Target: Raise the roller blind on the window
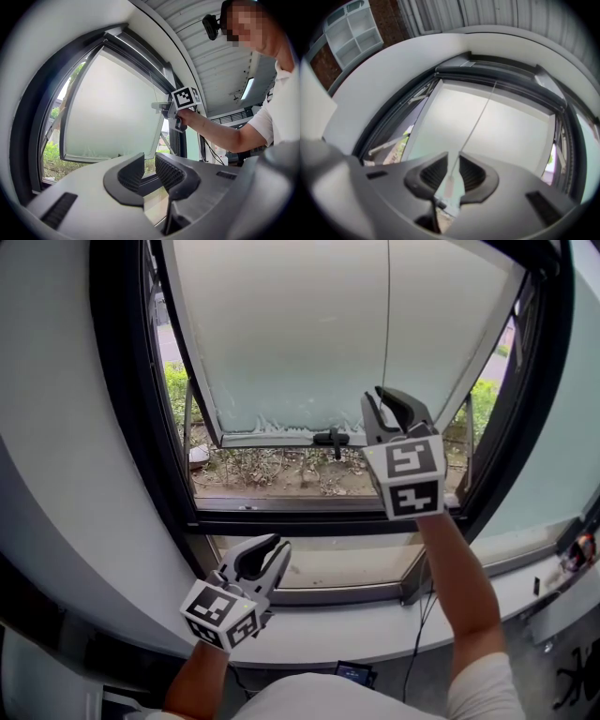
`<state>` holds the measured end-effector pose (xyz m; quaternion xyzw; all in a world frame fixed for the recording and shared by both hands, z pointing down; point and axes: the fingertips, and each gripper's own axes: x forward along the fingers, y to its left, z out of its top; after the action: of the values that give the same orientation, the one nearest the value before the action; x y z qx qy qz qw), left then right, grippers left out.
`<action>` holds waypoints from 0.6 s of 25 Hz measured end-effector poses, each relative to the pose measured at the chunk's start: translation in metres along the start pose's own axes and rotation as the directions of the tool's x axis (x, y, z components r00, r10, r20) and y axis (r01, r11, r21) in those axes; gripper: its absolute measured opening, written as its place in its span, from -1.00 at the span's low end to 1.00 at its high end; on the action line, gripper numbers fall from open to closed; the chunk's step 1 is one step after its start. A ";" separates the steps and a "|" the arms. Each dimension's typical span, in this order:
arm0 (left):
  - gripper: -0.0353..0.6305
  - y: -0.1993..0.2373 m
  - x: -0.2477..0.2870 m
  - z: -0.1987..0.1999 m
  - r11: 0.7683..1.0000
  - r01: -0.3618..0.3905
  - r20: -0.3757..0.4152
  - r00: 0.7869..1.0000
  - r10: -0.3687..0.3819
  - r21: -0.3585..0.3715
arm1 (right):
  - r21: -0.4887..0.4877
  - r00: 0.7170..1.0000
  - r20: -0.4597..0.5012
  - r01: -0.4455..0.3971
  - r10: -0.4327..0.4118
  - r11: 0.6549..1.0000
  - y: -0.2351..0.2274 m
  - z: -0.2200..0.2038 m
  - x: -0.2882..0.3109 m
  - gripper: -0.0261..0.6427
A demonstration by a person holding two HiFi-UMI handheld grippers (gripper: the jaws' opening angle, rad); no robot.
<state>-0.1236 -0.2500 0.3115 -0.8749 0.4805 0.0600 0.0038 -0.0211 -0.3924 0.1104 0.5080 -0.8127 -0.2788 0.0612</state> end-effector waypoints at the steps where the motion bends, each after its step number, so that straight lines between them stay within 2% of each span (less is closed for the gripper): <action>1: -0.62 0.001 -0.001 0.000 1.000 -0.001 0.000 1.000 0.001 0.000 | 0.005 1.000 -0.008 -0.011 0.011 1.000 0.003 -0.001 0.002 -0.70; 8: -0.62 0.014 -0.008 -0.003 1.000 0.002 -0.007 1.000 -0.002 -0.004 | 0.021 0.998 -0.049 -0.029 0.030 0.999 0.016 -0.010 0.013 -0.60; 15: -0.62 0.030 -0.018 -0.001 1.000 0.007 -0.007 1.000 -0.007 -0.002 | 0.021 0.998 -0.065 -0.002 0.003 1.000 0.022 -0.012 0.018 -0.57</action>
<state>-0.1581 -0.2514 0.3155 -0.8769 0.4772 0.0573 0.0013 -0.0425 -0.4052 0.1284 0.5166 -0.8137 -0.2533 0.0825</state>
